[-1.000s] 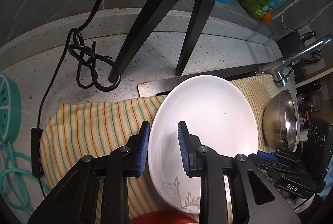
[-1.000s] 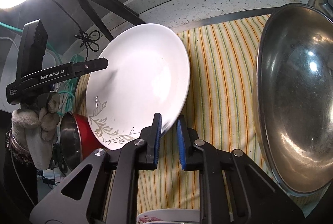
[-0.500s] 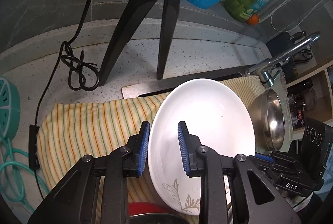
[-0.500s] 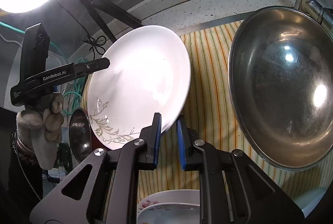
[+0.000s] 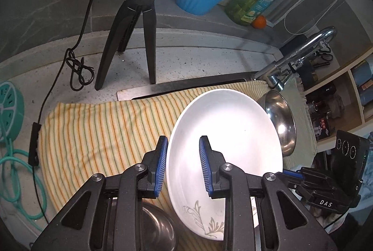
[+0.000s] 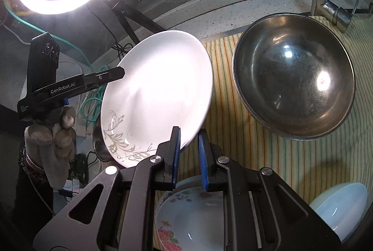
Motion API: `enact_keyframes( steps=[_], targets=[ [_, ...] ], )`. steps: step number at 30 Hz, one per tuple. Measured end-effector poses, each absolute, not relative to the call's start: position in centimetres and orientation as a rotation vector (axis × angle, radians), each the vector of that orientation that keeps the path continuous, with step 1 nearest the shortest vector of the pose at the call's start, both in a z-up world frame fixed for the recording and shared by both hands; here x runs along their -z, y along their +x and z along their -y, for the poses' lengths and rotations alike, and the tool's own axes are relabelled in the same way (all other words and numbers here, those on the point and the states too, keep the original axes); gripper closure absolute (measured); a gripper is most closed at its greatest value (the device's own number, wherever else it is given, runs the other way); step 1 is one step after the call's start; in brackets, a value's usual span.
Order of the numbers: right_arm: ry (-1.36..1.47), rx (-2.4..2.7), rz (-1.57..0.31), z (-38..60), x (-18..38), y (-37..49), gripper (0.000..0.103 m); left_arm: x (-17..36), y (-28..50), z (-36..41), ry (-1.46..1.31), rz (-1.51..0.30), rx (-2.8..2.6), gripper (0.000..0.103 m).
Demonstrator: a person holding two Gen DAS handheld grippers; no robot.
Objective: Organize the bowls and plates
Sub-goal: 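Lift the white plate with both grippers and carry it toward the stack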
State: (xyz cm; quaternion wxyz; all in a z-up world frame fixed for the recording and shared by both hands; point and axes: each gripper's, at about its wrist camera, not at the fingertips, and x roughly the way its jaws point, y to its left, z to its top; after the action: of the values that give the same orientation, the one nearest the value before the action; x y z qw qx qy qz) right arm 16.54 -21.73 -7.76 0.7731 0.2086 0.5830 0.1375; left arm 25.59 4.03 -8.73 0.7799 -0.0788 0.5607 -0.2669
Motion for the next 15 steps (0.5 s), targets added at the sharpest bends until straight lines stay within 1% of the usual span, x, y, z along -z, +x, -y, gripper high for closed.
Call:
enact_keyframes(
  steps=[15],
  targets=[
    [0.446,-0.309,-1.262,23.8,6.2,11.3,0.088,7.2,19.1,-1.8,-0.185,-1.179,0.630,0.078]
  ],
)
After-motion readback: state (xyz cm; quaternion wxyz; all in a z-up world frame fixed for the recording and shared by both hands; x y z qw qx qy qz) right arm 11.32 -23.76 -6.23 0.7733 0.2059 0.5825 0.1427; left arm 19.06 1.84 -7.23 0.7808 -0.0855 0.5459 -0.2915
